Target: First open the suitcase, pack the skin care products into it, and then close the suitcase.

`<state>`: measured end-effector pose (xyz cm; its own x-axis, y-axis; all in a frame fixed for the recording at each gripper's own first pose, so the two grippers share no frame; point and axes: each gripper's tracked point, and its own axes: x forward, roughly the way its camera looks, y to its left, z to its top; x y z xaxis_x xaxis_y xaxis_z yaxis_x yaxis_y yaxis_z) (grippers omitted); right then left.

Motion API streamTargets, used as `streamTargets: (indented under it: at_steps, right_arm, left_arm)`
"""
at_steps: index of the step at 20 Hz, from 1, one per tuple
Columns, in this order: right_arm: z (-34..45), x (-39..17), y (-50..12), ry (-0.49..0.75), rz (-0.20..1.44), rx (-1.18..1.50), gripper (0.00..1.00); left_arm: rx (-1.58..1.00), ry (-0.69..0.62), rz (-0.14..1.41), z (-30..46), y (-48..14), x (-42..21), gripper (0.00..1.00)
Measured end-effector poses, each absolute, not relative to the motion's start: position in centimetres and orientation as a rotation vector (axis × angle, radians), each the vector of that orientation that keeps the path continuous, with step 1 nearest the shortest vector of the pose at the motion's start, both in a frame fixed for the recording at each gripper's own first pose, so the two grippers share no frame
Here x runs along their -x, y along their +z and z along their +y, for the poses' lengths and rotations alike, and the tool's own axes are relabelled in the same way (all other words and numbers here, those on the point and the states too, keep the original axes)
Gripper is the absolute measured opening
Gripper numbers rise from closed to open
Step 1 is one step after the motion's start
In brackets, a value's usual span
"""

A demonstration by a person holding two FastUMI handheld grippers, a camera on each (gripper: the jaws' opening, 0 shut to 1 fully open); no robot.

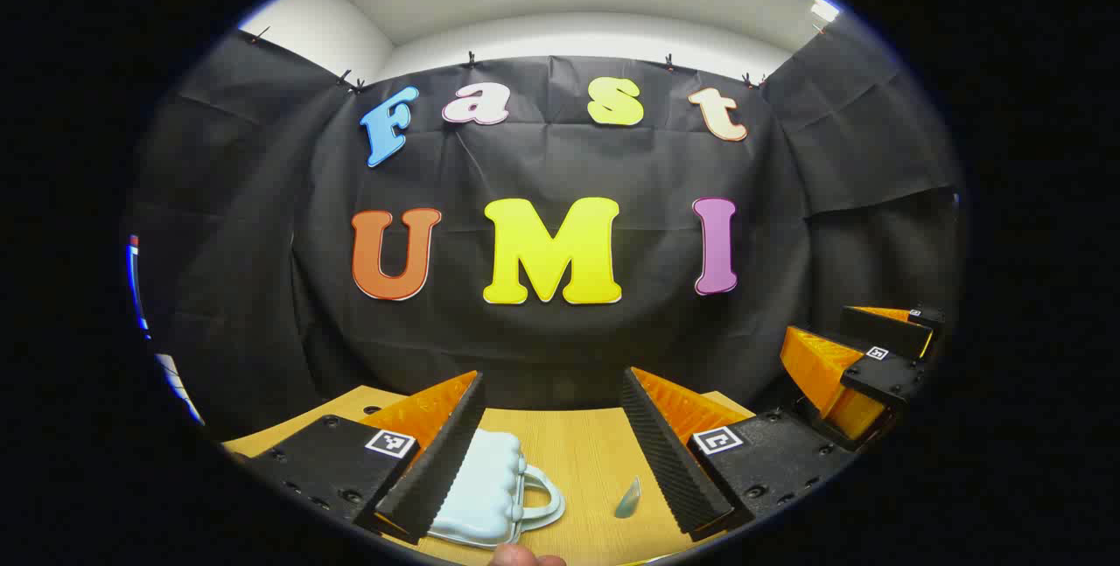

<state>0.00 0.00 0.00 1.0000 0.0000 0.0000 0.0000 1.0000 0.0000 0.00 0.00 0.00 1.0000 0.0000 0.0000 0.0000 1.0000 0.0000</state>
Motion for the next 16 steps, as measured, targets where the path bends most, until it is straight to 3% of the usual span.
streamTargets:
  at_steps: [16]
  right_arm:
    - [0.9,-0.5,-0.3,0.035,0.009,0.008,0.81]
  left_arm:
    - [-0.011,0.056,-0.017,1.1,0.0,0.2,0.99]
